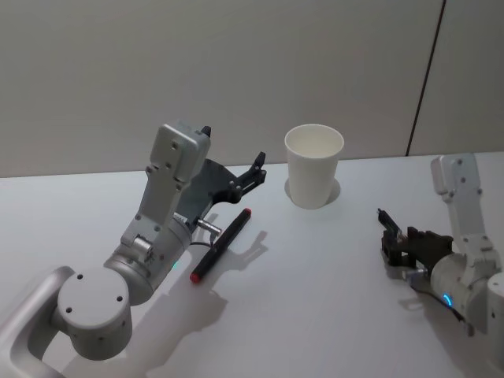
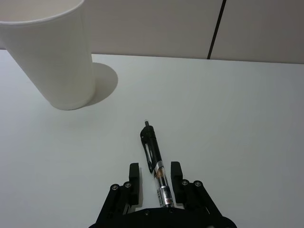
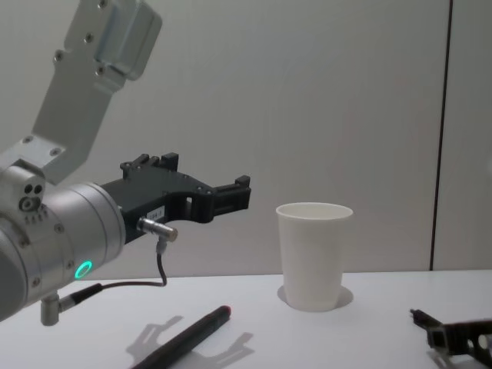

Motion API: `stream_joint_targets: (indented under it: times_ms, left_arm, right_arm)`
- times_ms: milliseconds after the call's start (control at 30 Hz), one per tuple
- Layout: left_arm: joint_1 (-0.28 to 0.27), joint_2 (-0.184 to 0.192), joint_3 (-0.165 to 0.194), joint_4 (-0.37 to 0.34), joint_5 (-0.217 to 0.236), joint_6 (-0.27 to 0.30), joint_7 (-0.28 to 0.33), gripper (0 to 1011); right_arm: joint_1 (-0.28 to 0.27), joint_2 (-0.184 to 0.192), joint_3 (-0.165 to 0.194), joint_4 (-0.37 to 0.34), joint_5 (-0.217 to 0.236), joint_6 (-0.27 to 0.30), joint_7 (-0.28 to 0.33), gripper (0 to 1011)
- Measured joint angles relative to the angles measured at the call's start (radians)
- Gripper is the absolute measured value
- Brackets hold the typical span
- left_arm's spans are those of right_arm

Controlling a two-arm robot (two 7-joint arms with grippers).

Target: Place the pen into the pen holder.

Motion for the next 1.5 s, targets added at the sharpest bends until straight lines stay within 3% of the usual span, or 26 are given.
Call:
stream_joint_targets:
  times_ms: [1500]
  left_arm:
    - [0.000,0.000,0.000,0.000,0.000,0.000,0.000,1001]
  right_arm:
    - [-0.001,-0.011,0.018,0.005,-0.019,-0.013,-0.045,132]
